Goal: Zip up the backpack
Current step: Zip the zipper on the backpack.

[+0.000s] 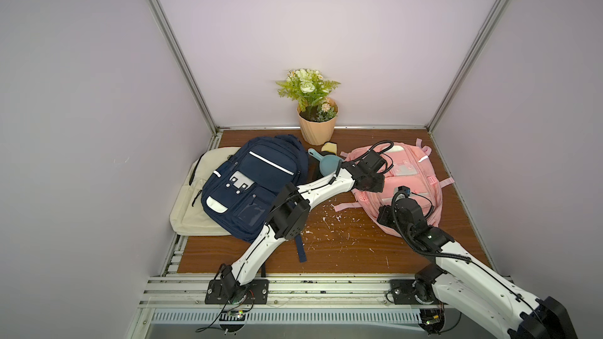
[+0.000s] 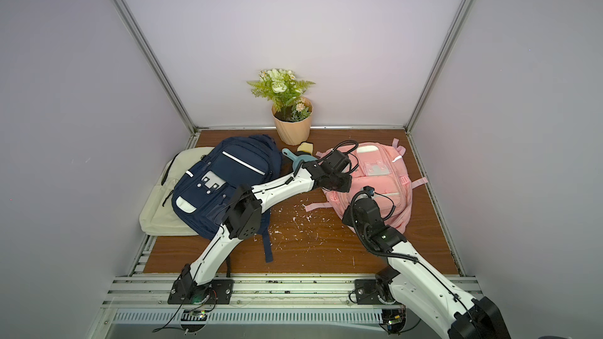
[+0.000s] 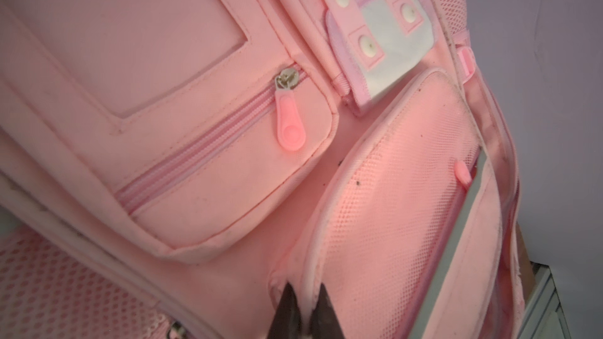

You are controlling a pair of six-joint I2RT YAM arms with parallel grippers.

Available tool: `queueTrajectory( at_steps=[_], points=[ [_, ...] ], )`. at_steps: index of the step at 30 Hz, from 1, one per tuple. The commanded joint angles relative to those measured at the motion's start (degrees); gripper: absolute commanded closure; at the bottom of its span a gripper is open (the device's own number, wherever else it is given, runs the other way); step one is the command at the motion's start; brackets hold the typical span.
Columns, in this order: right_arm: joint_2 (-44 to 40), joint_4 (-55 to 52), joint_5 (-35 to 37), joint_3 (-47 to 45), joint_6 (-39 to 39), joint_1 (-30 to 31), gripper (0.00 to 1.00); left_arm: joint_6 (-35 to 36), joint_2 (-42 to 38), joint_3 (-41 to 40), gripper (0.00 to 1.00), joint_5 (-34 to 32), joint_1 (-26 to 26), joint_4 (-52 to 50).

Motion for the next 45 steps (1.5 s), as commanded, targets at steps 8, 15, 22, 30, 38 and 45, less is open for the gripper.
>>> queueTrajectory(
  at_steps=[8, 15, 22, 30, 38, 45],
  points=[
    [-3.3, -10.7, 0.8, -0.5, 0.2, 0.7, 1.00, 4.4, 1.7, 3.3, 1.00, -10.4, 7.7, 1.3],
    [-4.4, -8.8, -7.9, 1.5, -4.3, 0.8, 1.00, 3.9, 5.5, 3.4, 1.00, -5.9, 8.0, 3.5],
    [-2.8, -10.1, -6.1, -1.8, -1.1, 2.1, 1.00, 3.5, 8.8, 7.1, 1.00, -6.8, 8.1, 3.0],
    [-4.9, -17.0, 6.3, -1.5, 6.7, 1.6, 1.00, 4.5, 7.3, 7.1, 1.00, -8.2, 10.9, 2.2],
    [1.9, -8.4, -2.9, -0.4, 1.0, 1.7, 1.00, 4.8, 6.5, 8.4, 1.00, -9.3, 11.3, 3.7],
    [2.7, 6.2, -12.9, -1.0, -3.6, 2.5, 1.00, 2.9, 2.3, 4.0, 0.72, -3.9, 9.7, -0.5]
  ],
)
